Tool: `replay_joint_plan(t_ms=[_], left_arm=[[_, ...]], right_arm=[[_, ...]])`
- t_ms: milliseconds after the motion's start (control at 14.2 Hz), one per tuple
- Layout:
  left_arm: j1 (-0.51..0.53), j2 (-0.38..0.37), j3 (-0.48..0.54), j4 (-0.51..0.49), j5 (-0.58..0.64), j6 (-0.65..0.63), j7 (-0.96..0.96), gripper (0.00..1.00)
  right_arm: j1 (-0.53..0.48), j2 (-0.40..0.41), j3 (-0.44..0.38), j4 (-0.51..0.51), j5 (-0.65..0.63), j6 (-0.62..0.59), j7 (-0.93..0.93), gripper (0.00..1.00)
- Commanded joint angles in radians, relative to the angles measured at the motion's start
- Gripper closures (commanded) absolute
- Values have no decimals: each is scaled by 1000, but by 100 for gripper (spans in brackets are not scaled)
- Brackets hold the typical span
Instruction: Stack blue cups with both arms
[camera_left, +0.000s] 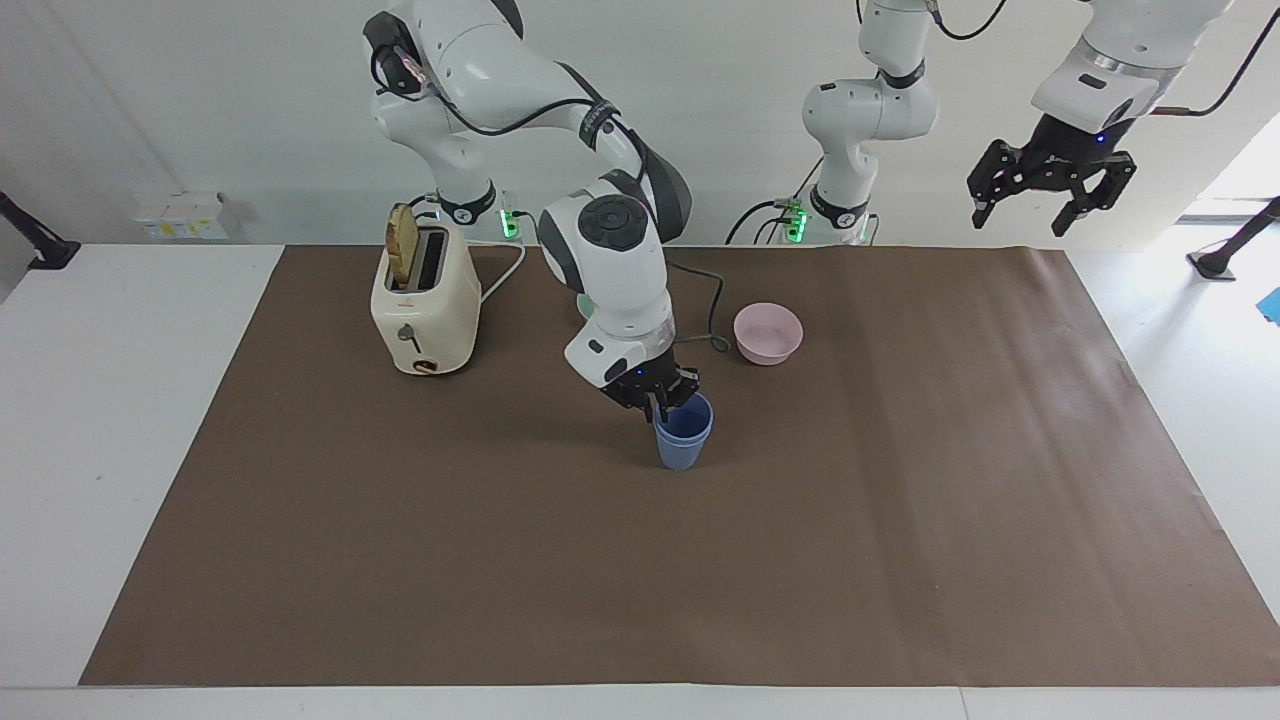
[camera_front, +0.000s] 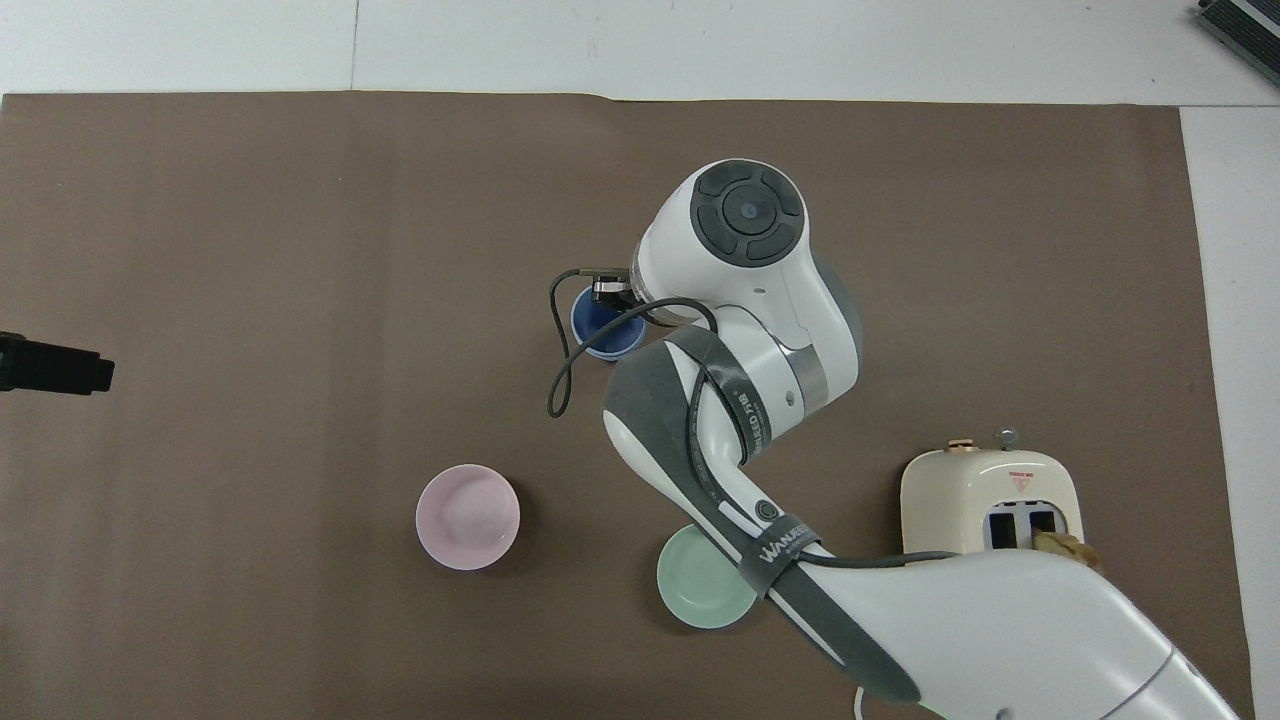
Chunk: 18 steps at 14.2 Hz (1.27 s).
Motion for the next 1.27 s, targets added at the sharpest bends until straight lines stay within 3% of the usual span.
replay_joint_plan(t_ms=[0,70,141,211,493,705,916,1198], left_arm=[[9,-14,-7,-8,13,-12,6,0],[11,-13,-7,-6,13,-12,6,0],[9,-13,-7,-6,13,-12,6,0],[9,-13,-7,-6,13,-12,6,0],[9,-13,-7,-6,13,-12,6,0],[9,-13,-7,-6,13,-12,6,0],[11,-13,-7,-6,13,-12,6,0],[9,-13,-6,-6,13,-12,6,0]], right_arm=[[-6,-6,6,-11,-17,22,17,55],[-2,-6,6,-8,-16,17,17,37],[-6,-14,6,-3,-14,5,14,11],[-17,-20,4,-2,-17,0,11,0],[-43,-76,-5,27,-51,-127,-20,0],[-129,-115,0,85,-54,-256,-157,0],[-192,-155,-3,87,-56,-342,-276,0],[-210,-247,-6,86,-56,-460,-294,0]])
